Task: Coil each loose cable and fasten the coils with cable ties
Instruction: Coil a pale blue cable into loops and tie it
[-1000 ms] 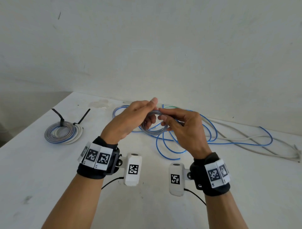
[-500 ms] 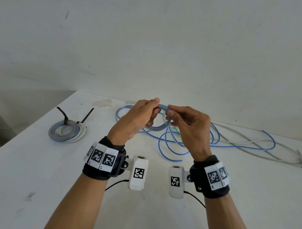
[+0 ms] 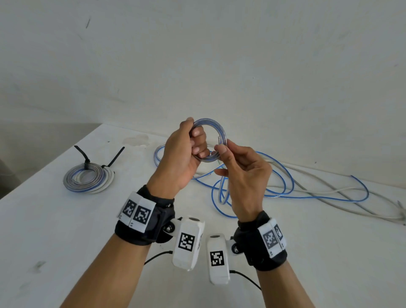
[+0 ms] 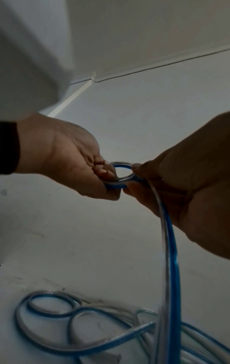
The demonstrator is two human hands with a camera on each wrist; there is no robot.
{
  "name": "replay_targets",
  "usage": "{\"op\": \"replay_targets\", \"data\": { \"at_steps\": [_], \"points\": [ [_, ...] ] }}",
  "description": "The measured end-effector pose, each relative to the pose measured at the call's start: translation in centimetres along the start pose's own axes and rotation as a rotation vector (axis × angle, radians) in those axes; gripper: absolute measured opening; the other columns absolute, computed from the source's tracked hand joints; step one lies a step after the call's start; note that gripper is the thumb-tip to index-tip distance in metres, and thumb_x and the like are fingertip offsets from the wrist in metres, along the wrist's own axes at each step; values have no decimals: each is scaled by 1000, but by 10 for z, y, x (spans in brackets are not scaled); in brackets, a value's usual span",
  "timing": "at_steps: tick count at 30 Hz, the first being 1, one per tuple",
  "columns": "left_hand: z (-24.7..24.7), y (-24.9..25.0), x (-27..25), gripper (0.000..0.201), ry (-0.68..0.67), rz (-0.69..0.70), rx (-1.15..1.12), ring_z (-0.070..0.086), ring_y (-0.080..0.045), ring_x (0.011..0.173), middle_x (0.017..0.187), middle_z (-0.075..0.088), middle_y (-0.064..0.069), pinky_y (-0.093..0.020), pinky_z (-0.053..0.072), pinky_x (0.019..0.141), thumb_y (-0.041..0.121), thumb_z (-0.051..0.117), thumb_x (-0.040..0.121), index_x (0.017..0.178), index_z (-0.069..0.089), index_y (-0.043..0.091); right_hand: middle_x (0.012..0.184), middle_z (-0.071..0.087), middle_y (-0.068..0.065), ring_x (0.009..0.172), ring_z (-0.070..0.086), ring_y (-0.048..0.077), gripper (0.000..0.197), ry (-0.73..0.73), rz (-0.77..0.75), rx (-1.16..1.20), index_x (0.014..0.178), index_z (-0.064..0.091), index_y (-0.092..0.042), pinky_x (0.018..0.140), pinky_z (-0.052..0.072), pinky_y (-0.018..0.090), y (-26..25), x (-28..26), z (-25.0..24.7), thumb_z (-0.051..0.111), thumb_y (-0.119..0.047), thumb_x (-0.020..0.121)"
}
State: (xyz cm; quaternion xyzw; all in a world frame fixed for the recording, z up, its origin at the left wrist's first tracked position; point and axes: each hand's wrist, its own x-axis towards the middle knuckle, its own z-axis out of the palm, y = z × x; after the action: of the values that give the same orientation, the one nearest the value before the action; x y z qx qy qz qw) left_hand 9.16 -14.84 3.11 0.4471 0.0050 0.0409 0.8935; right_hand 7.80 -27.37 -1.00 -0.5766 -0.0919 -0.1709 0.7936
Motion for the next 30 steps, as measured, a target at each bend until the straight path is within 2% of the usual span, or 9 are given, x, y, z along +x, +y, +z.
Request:
{"op": "replay_targets", "data": {
  "at_steps": [4, 8, 11, 16, 19, 21, 23, 25, 30],
  "points": [
    [-1, -3, 1, 42, -41, -11, 50, 30, -13, 48, 51, 33, 3, -27, 36, 53, 23, 31, 108, 69, 45, 13, 92, 79, 12, 77, 75, 16, 16, 7, -19, -37, 103, 75, 0, 55, 55, 23, 0, 5, -7, 77, -6, 87],
    [-13, 5, 7, 46, -73, 13, 397, 51, -17, 52, 58, 57, -6, -31, 51, 60, 27, 33, 109, 81, 63, 6, 84, 79, 4, 76, 75, 18, 10, -169, -46, -247, 95, 78, -13, 60, 58, 29, -9, 19, -28, 79, -10, 86],
    [-19, 7, 5, 53, -216, -103, 689, 46, -18, 50, 52, 52, -4, -33, 54, 62, 39, 35, 108, 75, 61, 8, 86, 79, 0, 78, 74, 17, 15, -329, -72, -438, 91, 79, -22, 71, 62, 46, -16, 23, -39, 82, -9, 84],
    [-20, -1, -1, 60, -336, -184, 943, 46, -18, 56, 48, 46, 2, -31, 59, 80, 44, 35, 108, 66, 61, 9, 85, 78, -5, 83, 73, 15, 11, -429, -119, -584, 95, 81, -21, 72, 57, 53, -19, 22, -42, 81, -14, 86],
    [-19, -1, -3, 54, -311, -194, 920, 44, -21, 60, 51, 42, 6, -27, 57, 79, 41, 39, 107, 66, 57, 11, 87, 78, -6, 83, 73, 14, 14, -436, -124, -590, 98, 81, -22, 74, 57, 50, -20, 21, -42, 80, -14, 87],
    [-19, 0, -2, 48, -263, -154, 871, 45, -15, 56, 53, 46, 9, -33, 55, 81, 37, 43, 107, 68, 57, 13, 92, 79, -4, 86, 74, 17, 19, -439, -120, -570, 101, 79, -29, 75, 60, 46, -21, 22, -41, 76, -13, 90],
    [-20, 2, -1, 46, -247, -102, 825, 38, -13, 52, 60, 42, -2, -39, 52, 78, 35, 44, 107, 68, 56, 13, 95, 79, -3, 87, 75, 18, 23, -420, -96, -518, 103, 78, -31, 70, 62, 38, -23, 23, -41, 73, -12, 93],
    [-20, 4, -1, 47, -245, -86, 772, 31, -14, 49, 65, 30, -9, -36, 48, 72, 33, 42, 107, 66, 51, 12, 90, 79, 0, 85, 76, 19, 17, -363, -57, -429, 101, 77, -25, 65, 60, 31, -24, 23, -41, 71, -10, 94],
    [-17, 7, -1, 48, -193, -93, 580, 21, -14, 49, 57, 24, 1, -28, 44, 61, 31, 39, 108, 64, 46, 12, 88, 79, 5, 82, 77, 24, 8, -271, -21, -252, 97, 72, -15, 53, 57, 27, -20, 13, -23, 74, -10, 91]
  ]
}}
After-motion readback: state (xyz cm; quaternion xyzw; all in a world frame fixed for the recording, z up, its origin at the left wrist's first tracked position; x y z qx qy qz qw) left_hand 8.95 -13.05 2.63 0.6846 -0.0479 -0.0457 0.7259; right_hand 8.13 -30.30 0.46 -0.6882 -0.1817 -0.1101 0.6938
